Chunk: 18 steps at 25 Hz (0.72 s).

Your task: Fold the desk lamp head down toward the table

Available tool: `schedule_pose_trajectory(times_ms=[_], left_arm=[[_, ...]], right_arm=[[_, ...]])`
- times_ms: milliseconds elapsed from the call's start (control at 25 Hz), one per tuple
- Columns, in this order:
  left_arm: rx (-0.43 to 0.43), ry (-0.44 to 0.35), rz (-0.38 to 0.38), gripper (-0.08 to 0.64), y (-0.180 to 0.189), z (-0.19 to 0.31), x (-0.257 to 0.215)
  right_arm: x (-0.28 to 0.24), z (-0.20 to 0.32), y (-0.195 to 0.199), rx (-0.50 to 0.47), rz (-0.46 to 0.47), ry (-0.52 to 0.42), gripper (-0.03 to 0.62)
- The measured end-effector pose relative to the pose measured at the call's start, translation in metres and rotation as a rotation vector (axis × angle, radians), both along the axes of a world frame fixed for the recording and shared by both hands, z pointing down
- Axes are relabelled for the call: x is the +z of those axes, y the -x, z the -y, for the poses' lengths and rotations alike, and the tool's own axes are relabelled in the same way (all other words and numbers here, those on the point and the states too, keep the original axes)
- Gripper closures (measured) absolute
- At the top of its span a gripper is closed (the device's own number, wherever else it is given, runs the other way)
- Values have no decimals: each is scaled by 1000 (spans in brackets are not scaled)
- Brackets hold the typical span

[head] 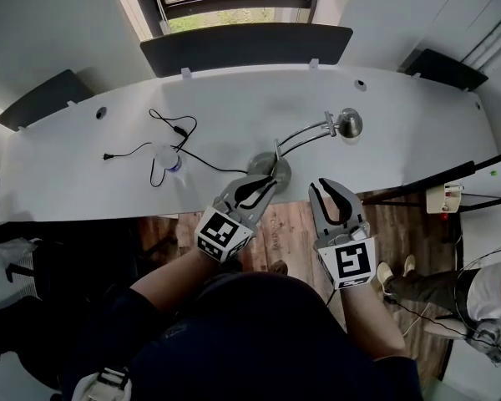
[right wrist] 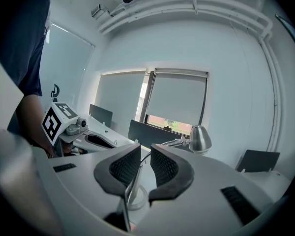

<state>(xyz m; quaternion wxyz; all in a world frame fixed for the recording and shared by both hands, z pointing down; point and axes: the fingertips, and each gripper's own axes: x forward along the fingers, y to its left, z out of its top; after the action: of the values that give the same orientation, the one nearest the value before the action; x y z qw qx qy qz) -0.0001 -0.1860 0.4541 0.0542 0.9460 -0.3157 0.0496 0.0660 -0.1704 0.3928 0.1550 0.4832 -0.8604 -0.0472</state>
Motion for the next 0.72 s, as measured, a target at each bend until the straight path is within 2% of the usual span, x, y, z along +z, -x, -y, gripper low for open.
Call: schedule_pose_trajectory(times_ms=[280, 440, 720], left_arm=[[8, 31, 50, 452, -2, 32, 32], [3, 37, 96, 397, -6, 49, 54], [14, 49, 130, 367, -18, 74, 75]], right_arm=[[2, 25, -4, 35, -149, -24, 486], [5, 41, -14, 56, -332, -54, 434], [1, 67, -23, 80, -577, -115, 390]])
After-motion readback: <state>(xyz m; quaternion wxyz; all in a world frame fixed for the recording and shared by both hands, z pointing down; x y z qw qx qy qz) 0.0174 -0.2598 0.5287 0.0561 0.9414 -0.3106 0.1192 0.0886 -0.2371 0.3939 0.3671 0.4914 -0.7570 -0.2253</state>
